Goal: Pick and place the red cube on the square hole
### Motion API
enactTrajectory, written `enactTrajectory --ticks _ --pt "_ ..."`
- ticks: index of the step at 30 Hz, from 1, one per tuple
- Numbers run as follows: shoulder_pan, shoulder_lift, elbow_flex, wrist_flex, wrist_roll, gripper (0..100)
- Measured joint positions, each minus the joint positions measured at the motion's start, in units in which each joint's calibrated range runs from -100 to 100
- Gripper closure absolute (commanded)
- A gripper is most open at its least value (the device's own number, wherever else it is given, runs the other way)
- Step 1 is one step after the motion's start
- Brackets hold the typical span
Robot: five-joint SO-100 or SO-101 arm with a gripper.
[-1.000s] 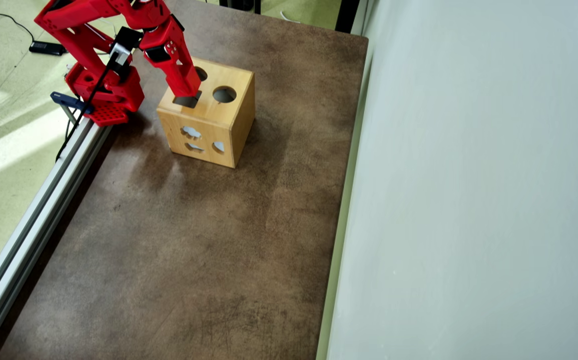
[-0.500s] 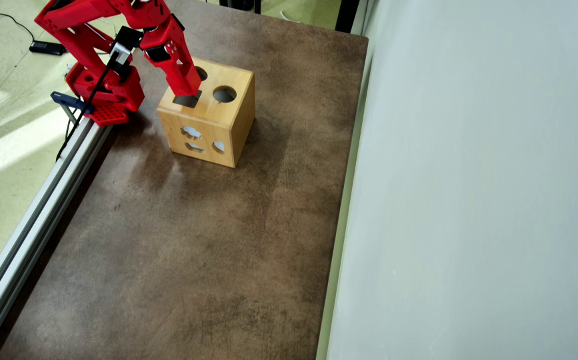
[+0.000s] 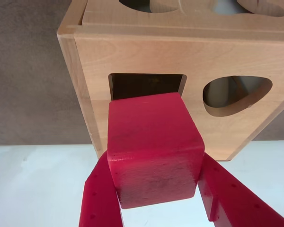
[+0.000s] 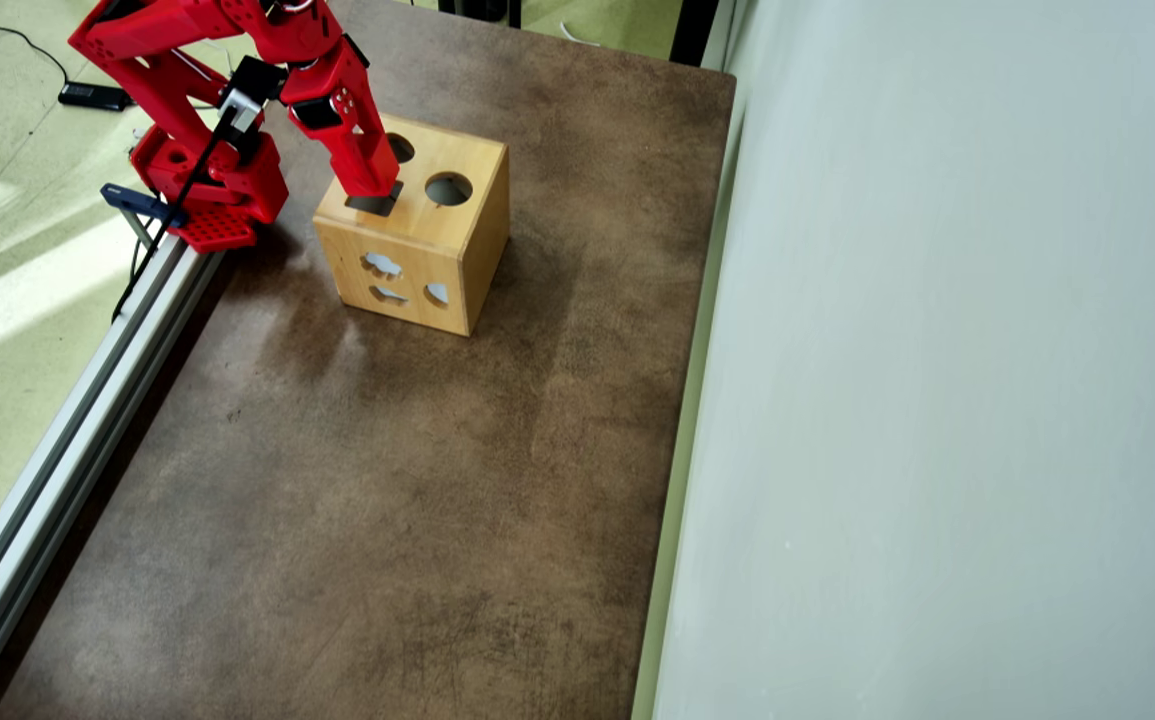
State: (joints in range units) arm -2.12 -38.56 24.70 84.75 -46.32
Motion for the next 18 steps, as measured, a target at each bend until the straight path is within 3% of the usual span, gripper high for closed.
enactTrajectory --ticks 18 --pt "0.0 3.14 0.0 -0.08 0.0 98"
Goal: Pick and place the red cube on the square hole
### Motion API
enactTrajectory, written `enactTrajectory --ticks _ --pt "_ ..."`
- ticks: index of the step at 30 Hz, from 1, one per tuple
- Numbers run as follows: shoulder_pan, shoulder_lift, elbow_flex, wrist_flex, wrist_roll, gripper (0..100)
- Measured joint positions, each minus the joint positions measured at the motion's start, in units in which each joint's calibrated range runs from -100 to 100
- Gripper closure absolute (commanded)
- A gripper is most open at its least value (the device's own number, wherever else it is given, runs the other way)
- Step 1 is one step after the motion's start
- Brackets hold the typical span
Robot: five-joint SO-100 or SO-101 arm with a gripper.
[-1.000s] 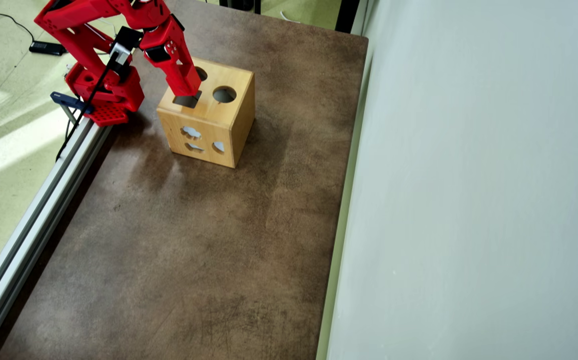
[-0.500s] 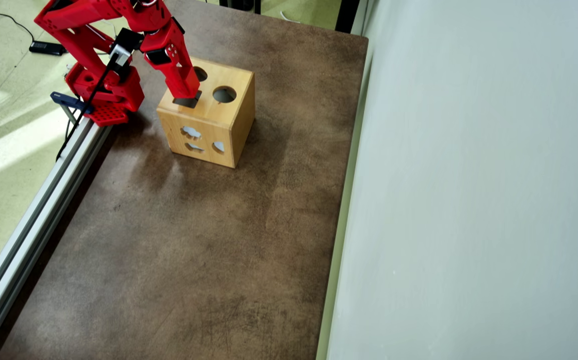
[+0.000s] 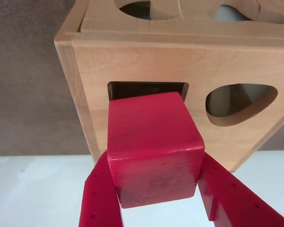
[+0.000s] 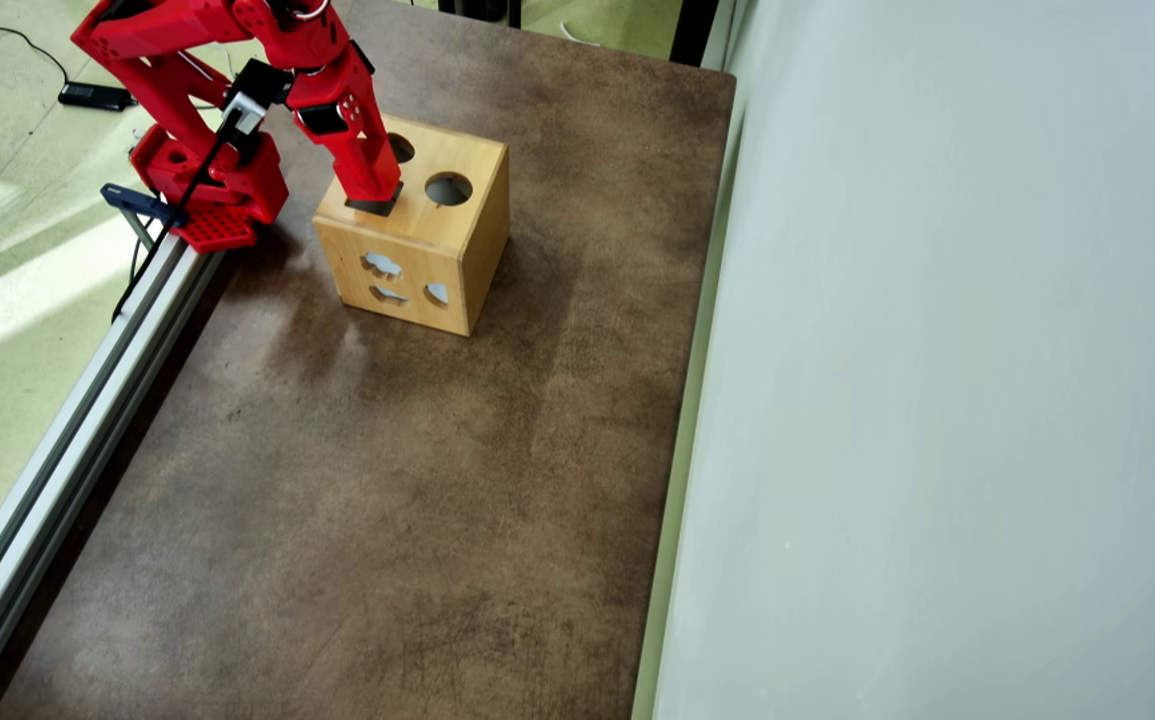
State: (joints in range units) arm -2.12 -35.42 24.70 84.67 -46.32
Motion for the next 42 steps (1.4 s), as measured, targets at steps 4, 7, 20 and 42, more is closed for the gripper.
enactTrajectory --ticks 4,7,20,42 --pt "0.0 0.17 0.0 -0.08 0.0 98" --pt "0.0 0.34 0.0 -0.08 0.0 98" --pt "0.0 0.34 3.52 -0.81 0.0 98" --pt "0.0 0.34 3.97 -0.16 -3.71 98"
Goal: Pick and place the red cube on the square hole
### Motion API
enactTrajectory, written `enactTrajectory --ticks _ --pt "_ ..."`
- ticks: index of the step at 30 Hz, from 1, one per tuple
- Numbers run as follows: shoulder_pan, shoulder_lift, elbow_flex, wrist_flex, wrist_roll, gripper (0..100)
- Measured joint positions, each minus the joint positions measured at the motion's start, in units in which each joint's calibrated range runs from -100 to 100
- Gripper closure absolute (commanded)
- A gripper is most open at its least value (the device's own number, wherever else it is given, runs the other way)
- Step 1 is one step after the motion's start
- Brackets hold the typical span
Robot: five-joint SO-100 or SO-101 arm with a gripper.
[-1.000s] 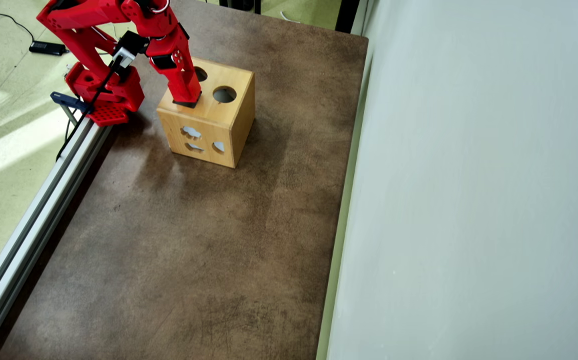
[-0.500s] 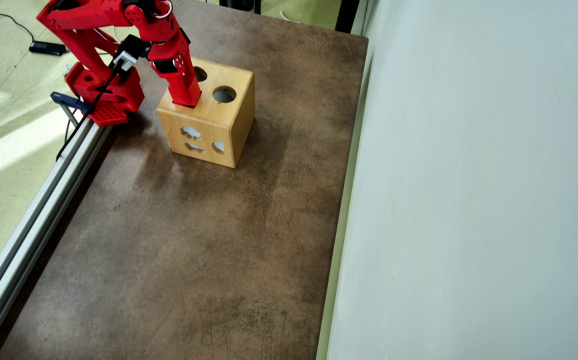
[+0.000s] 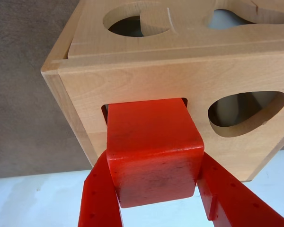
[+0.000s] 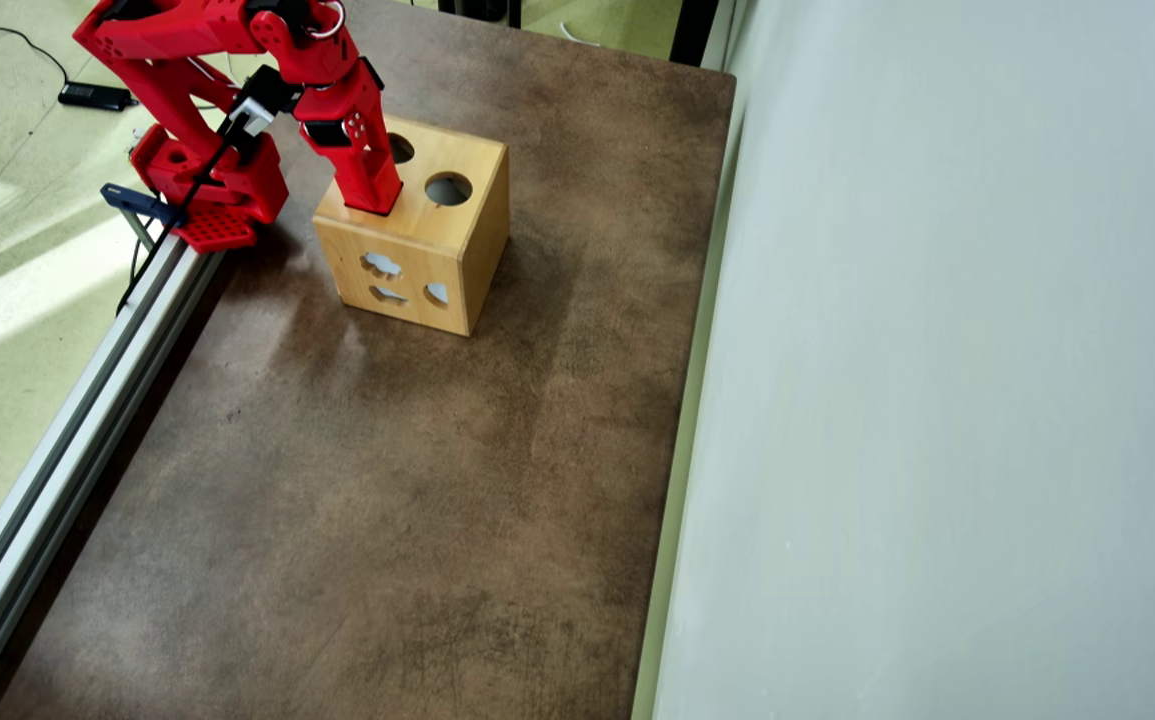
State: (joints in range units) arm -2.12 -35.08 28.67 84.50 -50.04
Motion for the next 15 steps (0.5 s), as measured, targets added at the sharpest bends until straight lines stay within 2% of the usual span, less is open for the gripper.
enactTrajectory --ticks 15 --pt "-0.22 0.0 -0.09 0.81 -1.17 98"
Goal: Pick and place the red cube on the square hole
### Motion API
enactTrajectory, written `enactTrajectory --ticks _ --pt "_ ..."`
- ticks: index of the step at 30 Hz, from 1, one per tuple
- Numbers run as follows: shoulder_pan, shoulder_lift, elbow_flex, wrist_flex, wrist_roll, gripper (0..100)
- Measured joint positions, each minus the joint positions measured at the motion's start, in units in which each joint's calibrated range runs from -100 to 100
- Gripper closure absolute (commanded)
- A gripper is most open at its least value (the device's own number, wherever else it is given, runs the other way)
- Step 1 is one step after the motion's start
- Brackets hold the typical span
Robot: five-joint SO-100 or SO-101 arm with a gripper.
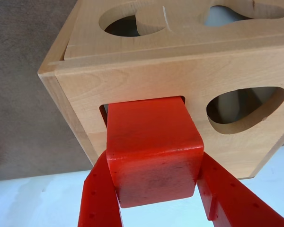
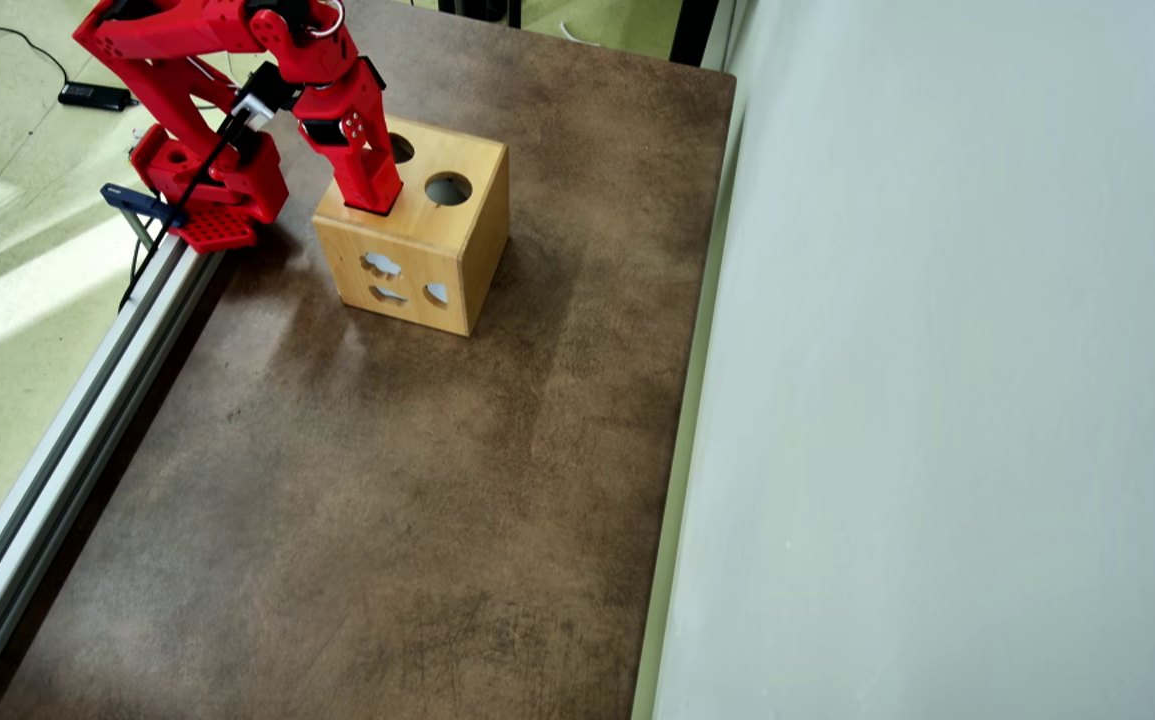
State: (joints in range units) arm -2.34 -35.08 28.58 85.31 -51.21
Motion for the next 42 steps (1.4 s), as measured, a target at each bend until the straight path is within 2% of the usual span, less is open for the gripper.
enactTrajectory --ticks 42 --pt "-0.43 -0.08 2.35 -0.08 0.05 97"
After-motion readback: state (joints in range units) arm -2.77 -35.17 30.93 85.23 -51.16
